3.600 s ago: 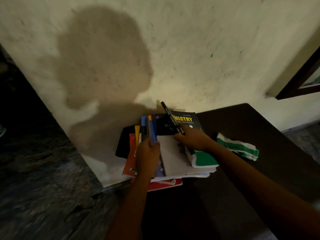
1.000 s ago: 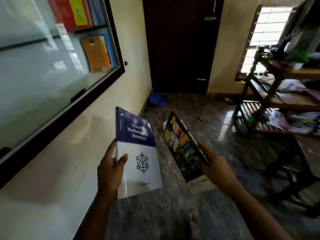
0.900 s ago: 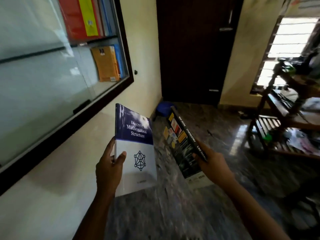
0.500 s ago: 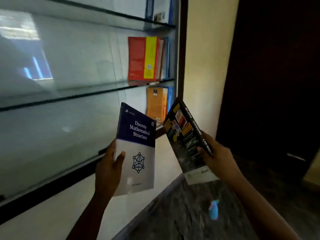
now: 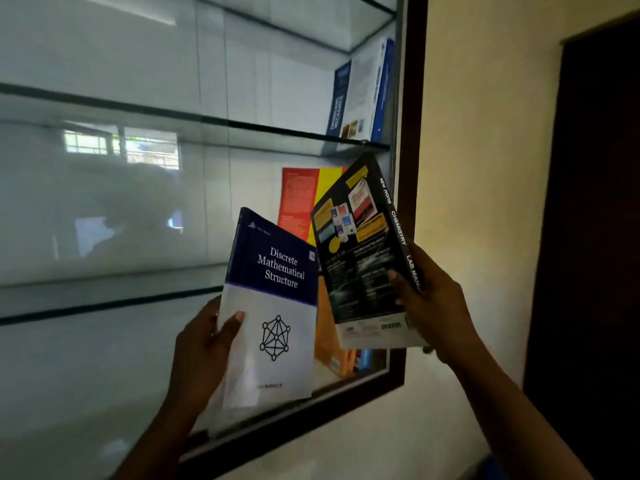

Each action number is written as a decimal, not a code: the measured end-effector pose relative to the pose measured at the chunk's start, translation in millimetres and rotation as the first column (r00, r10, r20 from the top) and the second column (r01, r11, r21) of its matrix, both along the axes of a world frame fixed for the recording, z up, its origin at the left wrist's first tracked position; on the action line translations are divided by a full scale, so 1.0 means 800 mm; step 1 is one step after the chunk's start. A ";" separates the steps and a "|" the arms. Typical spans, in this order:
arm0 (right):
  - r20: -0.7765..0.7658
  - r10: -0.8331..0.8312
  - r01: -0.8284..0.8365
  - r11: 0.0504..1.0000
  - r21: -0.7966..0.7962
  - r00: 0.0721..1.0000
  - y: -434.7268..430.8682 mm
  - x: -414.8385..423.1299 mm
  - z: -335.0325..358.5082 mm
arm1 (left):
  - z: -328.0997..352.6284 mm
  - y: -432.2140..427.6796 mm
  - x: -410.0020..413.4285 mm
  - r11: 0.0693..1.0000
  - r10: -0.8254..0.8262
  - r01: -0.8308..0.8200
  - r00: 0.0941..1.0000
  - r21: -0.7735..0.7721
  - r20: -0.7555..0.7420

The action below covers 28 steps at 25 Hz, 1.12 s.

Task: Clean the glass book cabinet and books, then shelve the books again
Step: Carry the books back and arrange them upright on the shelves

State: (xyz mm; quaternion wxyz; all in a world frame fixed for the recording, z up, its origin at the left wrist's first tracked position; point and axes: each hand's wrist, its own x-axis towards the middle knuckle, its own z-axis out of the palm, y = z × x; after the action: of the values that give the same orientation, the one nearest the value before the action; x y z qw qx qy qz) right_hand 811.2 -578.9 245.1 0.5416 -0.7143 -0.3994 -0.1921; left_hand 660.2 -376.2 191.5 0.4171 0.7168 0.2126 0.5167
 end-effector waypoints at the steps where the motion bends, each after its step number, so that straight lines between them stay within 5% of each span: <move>1: 0.009 0.049 -0.049 0.997 0.057 0.999 0.005 0.019 0.017 | 0.017 -0.002 0.014 1.000 0.012 -0.012 0.999 0.014 0.032; 10: 0.094 0.464 -0.445 0.744 0.499 0.881 0.047 0.204 0.157 | 0.114 -0.028 0.135 0.959 0.209 -0.244 0.952 0.145 0.222; 15: 0.120 0.509 -0.456 0.613 0.645 0.853 0.083 0.278 0.257 | 0.127 -0.038 0.175 0.936 0.299 -0.331 0.927 0.118 0.224; 19: 0.069 0.500 -0.413 0.621 0.667 0.863 0.139 0.310 0.314 | 0.135 -0.036 0.199 0.910 0.364 -0.394 0.909 0.130 0.205; 28: 0.140 0.284 -0.317 0.845 0.432 0.948 0.250 0.334 0.340 | 0.144 -0.013 0.245 0.899 0.383 -0.414 0.902 0.143 0.200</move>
State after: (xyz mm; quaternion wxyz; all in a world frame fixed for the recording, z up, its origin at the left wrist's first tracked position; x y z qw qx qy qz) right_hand 1078.7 -378.8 517.0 0.7005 -0.4913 -0.4700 -0.2169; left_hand 856.6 -386.8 306.5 0.2510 0.6471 0.2712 0.6668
